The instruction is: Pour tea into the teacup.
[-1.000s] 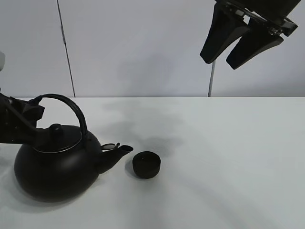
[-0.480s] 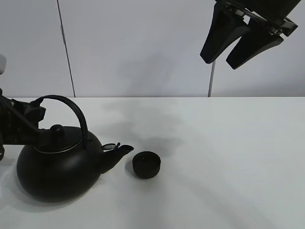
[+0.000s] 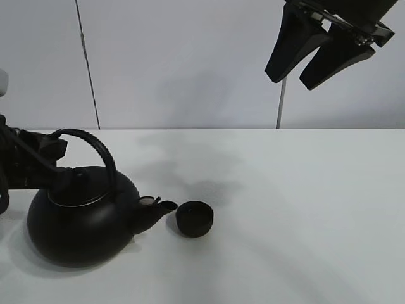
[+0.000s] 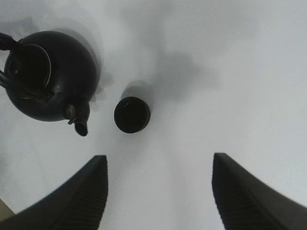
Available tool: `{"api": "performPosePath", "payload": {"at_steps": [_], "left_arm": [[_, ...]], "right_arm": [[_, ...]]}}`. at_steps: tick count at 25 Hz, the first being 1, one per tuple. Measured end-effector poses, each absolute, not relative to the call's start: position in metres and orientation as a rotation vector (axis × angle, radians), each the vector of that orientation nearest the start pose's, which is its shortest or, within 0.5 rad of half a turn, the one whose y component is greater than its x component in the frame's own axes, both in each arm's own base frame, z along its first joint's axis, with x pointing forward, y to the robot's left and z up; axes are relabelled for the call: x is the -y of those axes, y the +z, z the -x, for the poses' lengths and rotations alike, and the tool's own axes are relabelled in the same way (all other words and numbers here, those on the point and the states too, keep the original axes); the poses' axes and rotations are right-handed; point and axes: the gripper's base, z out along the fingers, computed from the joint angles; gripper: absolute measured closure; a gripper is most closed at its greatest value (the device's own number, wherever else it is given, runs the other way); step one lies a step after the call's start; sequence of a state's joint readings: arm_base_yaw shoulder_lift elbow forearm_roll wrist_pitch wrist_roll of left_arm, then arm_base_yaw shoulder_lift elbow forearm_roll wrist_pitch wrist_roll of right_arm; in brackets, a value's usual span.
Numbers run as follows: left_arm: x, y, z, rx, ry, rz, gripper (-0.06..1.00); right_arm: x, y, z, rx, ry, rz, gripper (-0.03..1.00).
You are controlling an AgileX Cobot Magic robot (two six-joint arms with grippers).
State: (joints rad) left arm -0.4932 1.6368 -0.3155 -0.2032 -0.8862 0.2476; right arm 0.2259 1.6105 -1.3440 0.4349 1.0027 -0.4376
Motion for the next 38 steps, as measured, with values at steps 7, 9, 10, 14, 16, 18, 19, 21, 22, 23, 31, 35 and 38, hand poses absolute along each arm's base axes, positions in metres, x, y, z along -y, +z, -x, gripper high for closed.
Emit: {"api": "performPosePath", "payload": {"at_steps": [7,9,10,14,16,18,19,21,22,23,31,35,38], "left_arm": [[0.104,0.143,-0.223,-1.852,-0.111,-0.458,0.69],[0.103,0.143,-0.223,-1.851,-0.112,-0.456,0.69],[0.103,0.143,-0.222,-1.849,-0.112,-0.455,0.68],[0.099,0.141,-0.215,-1.85,-0.127,-0.427,0.68],[0.096,0.14,-0.21,-1.846,-0.145,-0.396,0.68],[0.093,0.142,-0.203,-1.826,-0.173,-0.369,0.67],[0.091,0.145,-0.2,-1.804,-0.188,-0.358,0.66],[0.089,0.15,-0.194,-1.779,-0.213,-0.335,0.64],[0.087,0.155,-0.191,-1.757,-0.23,-0.315,0.64],[0.086,0.159,-0.189,-1.74,-0.247,-0.294,0.63],[0.09,0.193,-0.19,-1.755,-0.423,-0.155,0.51],[0.104,0.215,-0.207,-1.826,-0.478,-0.157,0.47],[0.116,0.236,-0.223,-1.92,-0.488,-0.172,0.47]], "right_arm": [[-0.107,0.303,-0.32,-2.592,0.5,0.661,0.54],[-0.107,0.303,-0.32,-2.592,0.5,0.661,0.54],[-0.107,0.303,-0.32,-2.592,0.5,0.661,0.54],[-0.107,0.303,-0.32,-2.592,0.5,0.661,0.54],[-0.107,0.303,-0.32,-2.592,0.5,0.661,0.54],[-0.107,0.303,-0.32,-2.592,0.5,0.661,0.54],[-0.107,0.303,-0.32,-2.592,0.5,0.661,0.54],[-0.107,0.303,-0.32,-2.592,0.5,0.661,0.54],[-0.107,0.303,-0.32,-2.592,0.5,0.661,0.54],[-0.107,0.303,-0.32,-2.592,0.5,0.661,0.54],[-0.107,0.303,-0.32,-2.591,0.5,0.662,0.54],[-0.107,0.303,-0.32,-2.591,0.5,0.662,0.54],[-0.107,0.303,-0.32,-2.591,0.5,0.662,0.54]]}}
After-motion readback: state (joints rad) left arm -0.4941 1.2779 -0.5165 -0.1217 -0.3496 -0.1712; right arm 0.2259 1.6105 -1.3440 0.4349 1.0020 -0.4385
